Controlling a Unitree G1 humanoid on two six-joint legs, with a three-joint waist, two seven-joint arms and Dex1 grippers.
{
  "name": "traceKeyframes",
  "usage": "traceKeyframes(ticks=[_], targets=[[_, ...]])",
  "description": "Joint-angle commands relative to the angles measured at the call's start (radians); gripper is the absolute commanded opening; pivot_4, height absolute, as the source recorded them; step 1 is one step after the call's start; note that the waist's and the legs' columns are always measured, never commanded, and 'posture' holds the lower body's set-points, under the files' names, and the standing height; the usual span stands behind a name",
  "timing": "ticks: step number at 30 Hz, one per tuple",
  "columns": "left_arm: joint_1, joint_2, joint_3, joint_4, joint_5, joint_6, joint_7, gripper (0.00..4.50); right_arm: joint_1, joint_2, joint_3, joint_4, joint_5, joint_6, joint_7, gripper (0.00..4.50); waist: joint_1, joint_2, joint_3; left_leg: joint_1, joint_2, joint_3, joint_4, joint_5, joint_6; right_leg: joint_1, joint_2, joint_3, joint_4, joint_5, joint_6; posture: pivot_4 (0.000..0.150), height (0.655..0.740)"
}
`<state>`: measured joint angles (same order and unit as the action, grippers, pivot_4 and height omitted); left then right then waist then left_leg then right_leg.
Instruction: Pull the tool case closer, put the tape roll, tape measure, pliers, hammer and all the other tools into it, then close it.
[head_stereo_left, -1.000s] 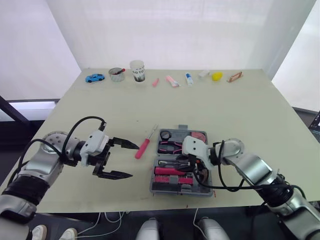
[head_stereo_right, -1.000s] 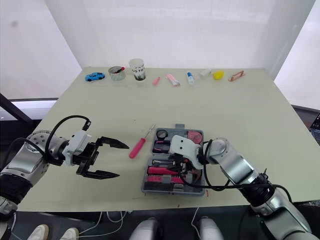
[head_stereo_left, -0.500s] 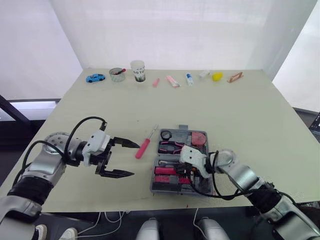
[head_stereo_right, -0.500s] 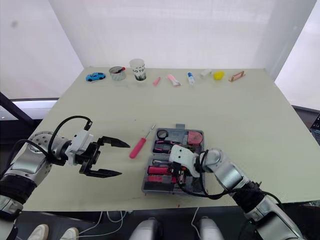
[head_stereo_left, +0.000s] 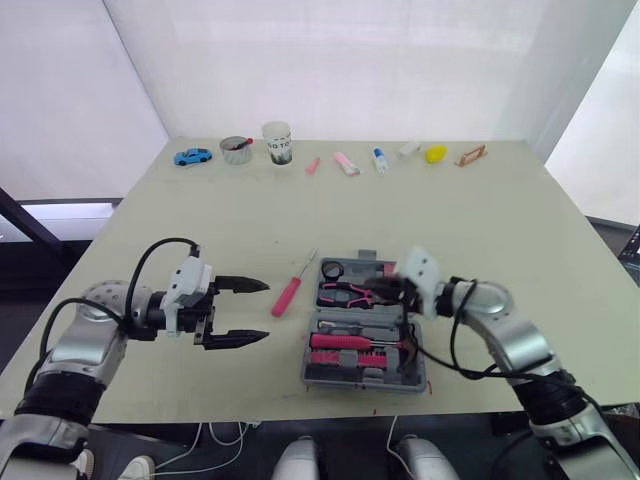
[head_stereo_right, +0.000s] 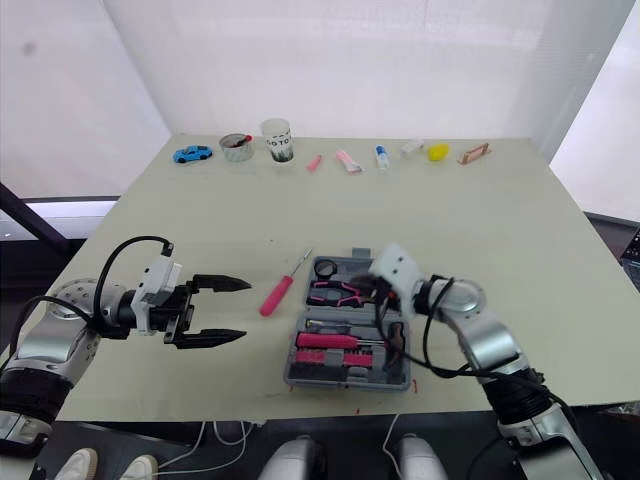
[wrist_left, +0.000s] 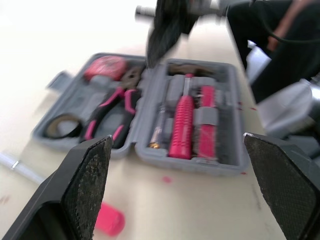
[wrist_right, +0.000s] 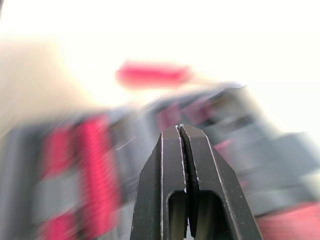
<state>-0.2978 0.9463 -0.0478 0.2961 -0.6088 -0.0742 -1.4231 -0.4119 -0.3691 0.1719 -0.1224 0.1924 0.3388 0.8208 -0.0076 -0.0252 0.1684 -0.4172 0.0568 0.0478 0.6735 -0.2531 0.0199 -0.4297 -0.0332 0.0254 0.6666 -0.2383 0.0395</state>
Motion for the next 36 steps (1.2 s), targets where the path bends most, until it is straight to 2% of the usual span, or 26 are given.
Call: traceKeyframes(ticks=[1,6,7,9,11,14,15,16,17,25,29,33,36], targets=[[0.041,-0.024,0.109,-0.04,-0.002,0.051,0.102,4.5,0.084,-0.019,-0.169,-0.055,0.108,-0.058,-0.016,0.04,0.001,0.0,0.0,0.0,0.0,0.0,0.0,0.0,0.0,0.0,0.0,0.0,0.0,0.0,0.0,0.15,0.74],[0.115,-0.083,0.216,-0.05,0.004,0.093,0.235,4.5,0.23,-0.072,-0.344,-0.045,0.157,-0.128,-0.044,0.04,-0.003,0.0,0.0,0.0,0.0,0.001,0.0,0.0,0.0,0.0,0.0,0.001,-0.001,0.0,0.0,0.15,0.74],[0.128,-0.099,0.237,-0.05,0.006,0.095,0.258,4.5,0.26,-0.075,-0.378,-0.045,0.173,-0.138,-0.048,0.27,-0.003,0.0,0.0,0.001,0.0,0.001,0.0,0.0,0.0,0.001,0.0,0.001,0.0,0.0,0.0,0.15,0.74],[0.157,-0.123,0.275,-0.058,0.003,0.108,0.296,4.5,0.322,-0.086,-0.439,-0.042,0.193,-0.164,-0.049,0.89,-0.003,0.0,0.0,0.001,0.0,0.001,0.0,0.0,0.0,0.001,0.0,0.001,0.0,0.0,0.0,0.15,0.74],[0.203,-0.147,0.323,-0.06,-0.001,0.113,0.33,4.5,0.408,-0.089,-0.511,-0.054,0.217,-0.194,-0.052,1.75,-0.003,0.0,0.0,0.002,0.0,0.001,0.0,0.0,0.0,0.001,0.0,0.001,0.0,0.0,0.0,0.15,0.74],[0.273,-0.176,0.383,-0.066,0.013,0.105,0.374,4.5,0.516,-0.089,-0.599,-0.068,0.256,-0.232,-0.048,3.36,-0.005,0.0,0.0,0.002,0.0,0.002,-0.001,0.0,0.0,0.001,0.0,0.002,0.0,0.0,0.0,0.15,0.74],[0.298,-0.185,0.4,-0.067,0.021,0.097,0.385,4.5,0.554,-0.087,-0.624,-0.068,0.26,-0.25,-0.046,3.69,-0.006,0.0,0.0,0.003,0.0,0.002,-0.001,0.0,0.0,0.001,0.0,0.002,0.0,0.0,0.0,0.15,0.74],[0.322,-0.193,0.415,-0.066,0.027,0.091,0.394,4.5,0.589,-0.084,-0.644,-0.069,0.266,-0.263,-0.045,4.32,-0.006,0.0,-0.001,0.003,0.0,0.002,-0.001,0.0,0.0,0.001,0.0,0.002,0.0,0.0,0.0,0.15,0.74],[0.344,-0.202,0.428,-0.065,0.032,0.084,0.401,4.5,0.623,-0.078,-0.662,-0.071,0.273,-0.277,-0.043,4.47,-0.006,0.0,-0.001,0.004,0.0,0.002,-0.001,0.0,0.0,0.002,0.0,0.002,0.0,0.0,0.0,0.15,0.74],[0.509,-0.245,0.523,-0.059,0.065,0.043,0.442,4.5,0.885,0.012,-0.775,-0.095,0.32,-0.381,-0.059,4.47,-0.005,0.0,-0.003,0.007,0.0,0.002,-0.001,0.0,0.0,0.005,-0.001,0.002,0.0,-0.002,-0.004,0.15,0.74],[0.539,-0.272,0.526,-0.095,0.066,0.058,0.453,4.5,0.973,0.054,-0.807,-0.077,0.333,-0.423,-0.072,4.47,-0.004,0.001,-0.006,0.021,0.003,0.002,-0.003,-0.001,-0.001,0.017,-0.004,0.002,-0.004,-0.005,0.0,0.15,0.74],[0.516,-0.287,0.497,-0.122,0.091,0.075,0.479,4.5,1.041,0.017,-0.778,-0.044,0.342,-0.396,0.01,4.47,-0.004,0.001,-0.009,0.022,0.005,0.001,-0.003,-0.002,-0.004,0.017,-0.007,0.003,-0.004,-0.005,0.0,0.15,0.74],[0.492,-0.292,0.474,-0.153,0.109,0.1,0.508,4.5,1.036,-0.025,-0.78,-0.039,0.364,-0.374,0.039,4.47,-0.004,0.002,-0.012,0.022,0.004,0.002,-0.003,-0.002,-0.004,0.017,-0.013,0.002,-0.004,-0.005,0.0,0.15,0.74]])
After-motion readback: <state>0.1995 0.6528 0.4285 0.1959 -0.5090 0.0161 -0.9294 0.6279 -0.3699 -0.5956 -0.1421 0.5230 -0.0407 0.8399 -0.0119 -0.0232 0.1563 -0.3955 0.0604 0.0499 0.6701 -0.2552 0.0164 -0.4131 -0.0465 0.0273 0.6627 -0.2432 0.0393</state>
